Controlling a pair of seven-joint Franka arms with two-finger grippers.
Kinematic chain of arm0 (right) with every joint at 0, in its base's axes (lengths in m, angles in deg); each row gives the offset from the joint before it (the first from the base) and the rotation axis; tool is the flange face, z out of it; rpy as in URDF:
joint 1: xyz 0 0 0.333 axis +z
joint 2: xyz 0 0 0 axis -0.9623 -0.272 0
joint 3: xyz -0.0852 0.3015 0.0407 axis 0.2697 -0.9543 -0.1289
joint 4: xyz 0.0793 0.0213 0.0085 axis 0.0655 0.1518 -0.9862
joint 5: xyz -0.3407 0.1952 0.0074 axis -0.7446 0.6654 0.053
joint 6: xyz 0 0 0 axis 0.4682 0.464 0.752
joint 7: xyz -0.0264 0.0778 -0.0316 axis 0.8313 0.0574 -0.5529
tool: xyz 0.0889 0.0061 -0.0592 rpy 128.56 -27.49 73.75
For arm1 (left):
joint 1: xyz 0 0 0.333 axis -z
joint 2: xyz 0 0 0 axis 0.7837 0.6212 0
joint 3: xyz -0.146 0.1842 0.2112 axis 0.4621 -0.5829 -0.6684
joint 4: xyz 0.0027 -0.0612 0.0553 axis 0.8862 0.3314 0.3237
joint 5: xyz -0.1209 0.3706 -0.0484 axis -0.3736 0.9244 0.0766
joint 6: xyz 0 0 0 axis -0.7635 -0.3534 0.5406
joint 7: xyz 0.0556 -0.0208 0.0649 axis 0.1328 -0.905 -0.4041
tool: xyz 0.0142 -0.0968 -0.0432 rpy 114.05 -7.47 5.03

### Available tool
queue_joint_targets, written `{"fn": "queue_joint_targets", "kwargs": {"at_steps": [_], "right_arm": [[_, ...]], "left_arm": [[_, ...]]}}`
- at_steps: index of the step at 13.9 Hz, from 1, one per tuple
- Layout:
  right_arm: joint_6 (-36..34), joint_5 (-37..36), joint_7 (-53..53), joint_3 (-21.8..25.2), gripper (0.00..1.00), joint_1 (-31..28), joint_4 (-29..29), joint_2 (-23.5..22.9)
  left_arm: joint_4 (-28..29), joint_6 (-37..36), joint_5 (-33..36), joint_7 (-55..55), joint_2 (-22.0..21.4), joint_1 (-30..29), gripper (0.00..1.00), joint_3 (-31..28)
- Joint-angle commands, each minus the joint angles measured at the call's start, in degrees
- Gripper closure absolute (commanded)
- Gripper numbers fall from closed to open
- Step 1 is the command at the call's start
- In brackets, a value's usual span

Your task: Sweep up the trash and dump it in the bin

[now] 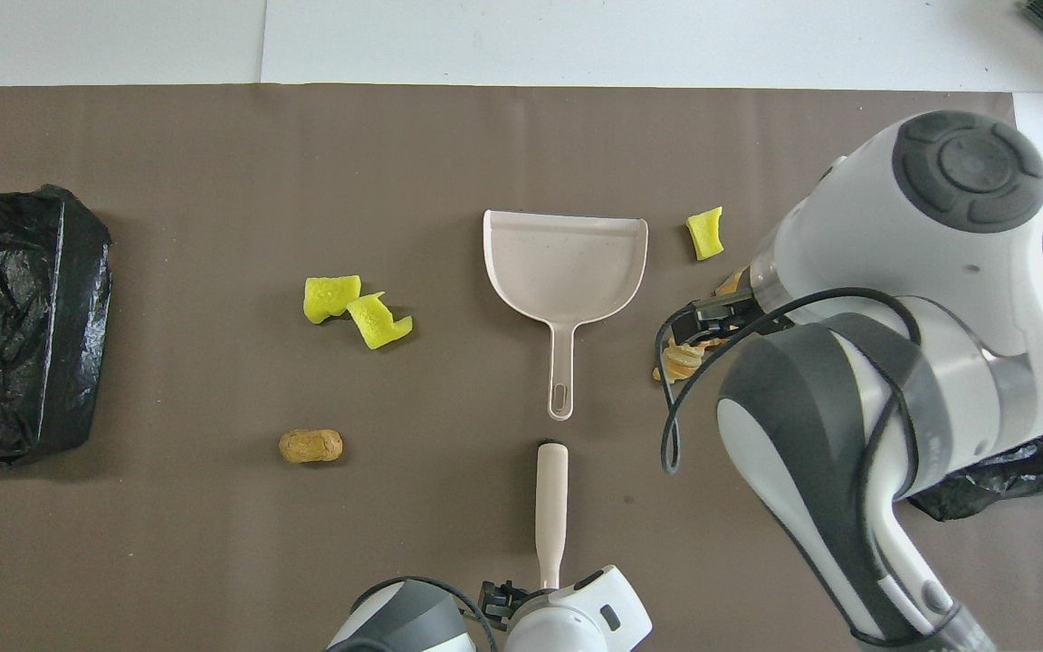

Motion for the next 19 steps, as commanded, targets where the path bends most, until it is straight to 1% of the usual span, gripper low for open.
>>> {"fn": "queue_joint_targets", "kwargs": {"at_steps": [1,3,6,8,9,10,12,14,15,16,17,18,19], "right_arm": [[2.6,3.5,1.6,0.1,0.0,-0.2,0.1,-2.3],[3.3,7.9,3.6,0.1,0.0,-0.2,0.2,-3.8],[3.9,9.1,9.9,0.1,0.0,2.3,0.5,-5.3],[10.0,9.3,15.1,-0.1,0.0,3.5,0.4,-8.9],[12.3,10.5,16.1,-0.1,0.0,4.3,0.4,-10.6],[13.9,11.2,16.6,-0.1,0.0,4.7,0.5,-11.5],[17.5,11.2,20.5,-0.2,0.0,7.4,0.5,-13.9],[20.6,11.1,23.9,-0.1,0.0,9.2,0.8,-16.0],[20.3,11.0,24.1,-0.1,0.0,9.4,1.5,-15.7],[20.1,10.5,23.9,-0.1,0.0,9.4,2.9,-15.3],[20.3,10.5,23.4,-0.1,0.0,9.3,4.8,-14.4],[19.9,10.5,23.4,-0.1,0.0,9.3,5.8,-13.8],[19.5,10.5,23.4,-0.1,0.0,9.3,6.8,-13.2]], "left_arm": [[1.3,0.9,-0.4,-1.0,-0.2,1.7,0.0,-1.1],[1.3,1.1,-0.4,-1.2,1.3,1.8,0.0,-1.1],[1.3,1.8,-0.4,-1.9,1.8,1.8,0.0,-1.1],[1.3,1.9,-0.3,-1.5,2.3,1.7,0.0,-1.1],[1.3,1.9,-0.4,-1.9,2.4,1.8,0.0,-1.0],[1.3,1.9,-0.4,-2.1,2.4,1.8,0.0,-1.0],[1.3,1.9,-1.2,-2.1,3.7,2.7,0.0,-0.9],[0.6,1.8,-1.8,-3.3,3.9,3.0,0.17,-0.9],[0.4,1.8,-1.8,-3.6,4.3,2.9,0.3,-1.0],[0.4,1.4,-1.8,-3.6,4.2,2.9,0.36,-1.0],[0.4,0.9,-1.8,-3.5,4.0,2.8,0.57,-1.1],[0.3,0.6,-1.8,-3.3,3.8,2.5,0.71,-1.2],[0.3,0.3,-1.8,-3.4,3.3,2.4,0.86,-1.3]]}}
